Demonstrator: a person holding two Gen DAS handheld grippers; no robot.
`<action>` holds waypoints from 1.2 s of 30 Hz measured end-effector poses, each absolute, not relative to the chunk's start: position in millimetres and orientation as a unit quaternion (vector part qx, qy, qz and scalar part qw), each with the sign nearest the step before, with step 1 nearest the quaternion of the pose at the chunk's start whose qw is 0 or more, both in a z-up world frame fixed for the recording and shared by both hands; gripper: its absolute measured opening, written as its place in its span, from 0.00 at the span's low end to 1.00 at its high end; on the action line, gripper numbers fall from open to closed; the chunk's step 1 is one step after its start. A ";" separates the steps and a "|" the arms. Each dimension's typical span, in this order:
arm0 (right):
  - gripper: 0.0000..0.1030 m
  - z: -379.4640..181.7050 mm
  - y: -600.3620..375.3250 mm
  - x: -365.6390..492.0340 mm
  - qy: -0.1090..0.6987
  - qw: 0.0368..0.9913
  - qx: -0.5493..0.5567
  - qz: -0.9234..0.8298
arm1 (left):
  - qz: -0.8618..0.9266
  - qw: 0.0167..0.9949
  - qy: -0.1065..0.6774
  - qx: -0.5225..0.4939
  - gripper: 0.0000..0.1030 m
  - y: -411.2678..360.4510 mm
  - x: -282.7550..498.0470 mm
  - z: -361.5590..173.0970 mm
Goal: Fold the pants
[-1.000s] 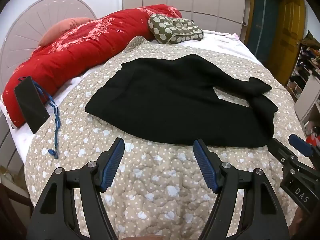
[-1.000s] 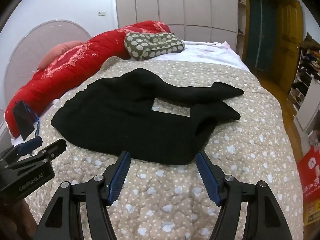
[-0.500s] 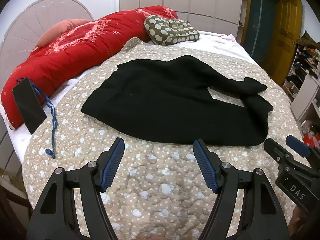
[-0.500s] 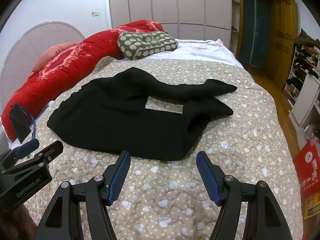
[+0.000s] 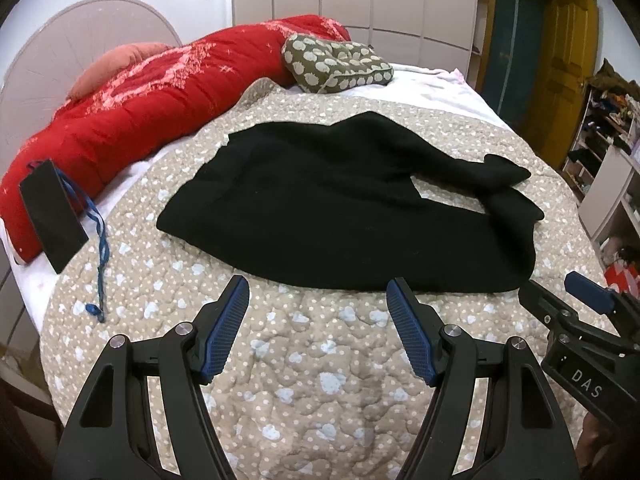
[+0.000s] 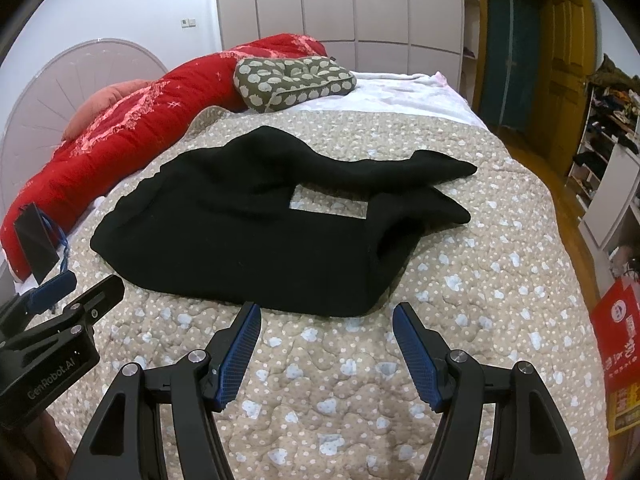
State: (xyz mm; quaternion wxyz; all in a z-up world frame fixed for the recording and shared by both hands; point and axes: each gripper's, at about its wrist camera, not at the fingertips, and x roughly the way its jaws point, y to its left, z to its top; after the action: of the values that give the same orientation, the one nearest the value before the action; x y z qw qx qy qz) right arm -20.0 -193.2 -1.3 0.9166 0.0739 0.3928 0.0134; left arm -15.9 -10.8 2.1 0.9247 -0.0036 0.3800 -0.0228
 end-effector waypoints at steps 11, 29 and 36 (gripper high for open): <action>0.65 -7.1 -192.6 -15.5 0.401 0.914 0.067 0.015 | 0.002 0.912 0.411 -0.017 0.70 0.8 -5.6 -13.9; 0.65 -18.0 -199.6 -6.9 0.414 0.907 0.076 0.007 | 0.001 0.907 0.421 -0.022 0.70 4.4 3.3 -22.3; 0.65 -23.0 -210.1 -3.8 0.416 0.906 0.081 -0.009 | 0.005 0.903 0.429 -0.029 0.70 9.0 9.7 -27.1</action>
State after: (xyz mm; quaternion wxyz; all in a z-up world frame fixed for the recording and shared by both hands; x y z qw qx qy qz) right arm -3.8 -210.1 -23.0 0.9056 0.0811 0.4161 -0.0089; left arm 9.7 9.0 -27.1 0.9027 -0.0292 0.4292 0.0053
